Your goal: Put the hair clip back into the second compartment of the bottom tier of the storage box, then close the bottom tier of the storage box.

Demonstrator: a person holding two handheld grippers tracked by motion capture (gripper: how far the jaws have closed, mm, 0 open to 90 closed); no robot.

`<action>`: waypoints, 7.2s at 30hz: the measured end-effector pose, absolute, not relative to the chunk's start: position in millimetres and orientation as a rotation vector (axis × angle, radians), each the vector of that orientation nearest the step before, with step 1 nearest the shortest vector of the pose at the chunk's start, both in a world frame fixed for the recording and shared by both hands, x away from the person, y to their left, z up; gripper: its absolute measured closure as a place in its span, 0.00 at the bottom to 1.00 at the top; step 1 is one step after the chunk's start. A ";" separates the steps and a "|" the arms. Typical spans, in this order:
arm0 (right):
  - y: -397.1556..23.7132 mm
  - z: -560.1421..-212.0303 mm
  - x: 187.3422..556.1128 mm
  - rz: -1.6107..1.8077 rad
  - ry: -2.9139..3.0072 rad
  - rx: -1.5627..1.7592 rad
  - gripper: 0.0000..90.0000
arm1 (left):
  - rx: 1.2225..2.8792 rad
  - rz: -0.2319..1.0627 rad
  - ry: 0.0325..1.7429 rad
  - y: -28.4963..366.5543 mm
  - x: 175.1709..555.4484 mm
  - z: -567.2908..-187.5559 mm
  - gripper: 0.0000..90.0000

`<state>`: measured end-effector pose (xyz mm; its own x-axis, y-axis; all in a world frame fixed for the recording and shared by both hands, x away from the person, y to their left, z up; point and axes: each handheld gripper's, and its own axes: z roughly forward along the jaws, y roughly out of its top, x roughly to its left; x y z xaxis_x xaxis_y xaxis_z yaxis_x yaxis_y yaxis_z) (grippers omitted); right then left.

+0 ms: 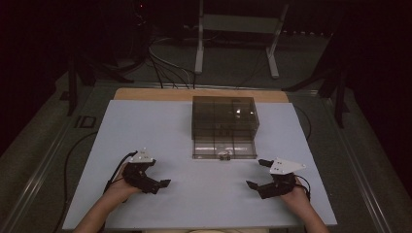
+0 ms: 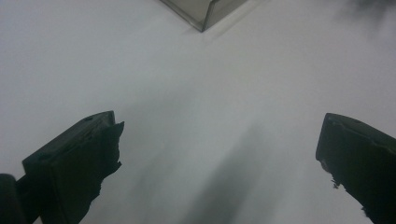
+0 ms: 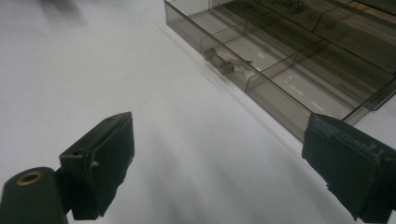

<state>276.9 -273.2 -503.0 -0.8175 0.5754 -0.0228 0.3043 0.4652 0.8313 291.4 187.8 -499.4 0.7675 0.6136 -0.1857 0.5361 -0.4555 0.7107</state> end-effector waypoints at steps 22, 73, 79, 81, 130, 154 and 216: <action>-273.0 -502.7 276.6 1.280 2.417 0.746 0.11 | 2.112 0.194 0.889 208.5 265.0 -500.6 0.00; -270.4 -499.1 275.7 1.261 2.439 0.733 0.11 | 2.084 0.230 0.880 216.5 253.1 -500.9 0.00; -266.6 -493.0 273.7 1.244 2.453 0.734 0.11 | 2.086 0.226 0.875 215.4 252.8 -500.6 0.00; -264.9 -488.8 273.2 1.258 2.458 0.748 0.16 | 2.085 0.225 0.873 215.5 252.8 -500.7 0.00; -252.9 -434.7 296.1 1.193 2.133 1.004 0.10 | 2.088 0.238 0.860 214.5 251.4 -499.0 0.00; -237.9 -467.7 298.6 1.106 2.176 1.127 0.24 | 2.092 0.237 0.854 215.2 251.7 -499.9 0.00; -208.3 -508.4 323.2 0.902 2.426 1.061 1.00 | 2.089 0.255 0.870 216.7 251.3 -500.0 0.00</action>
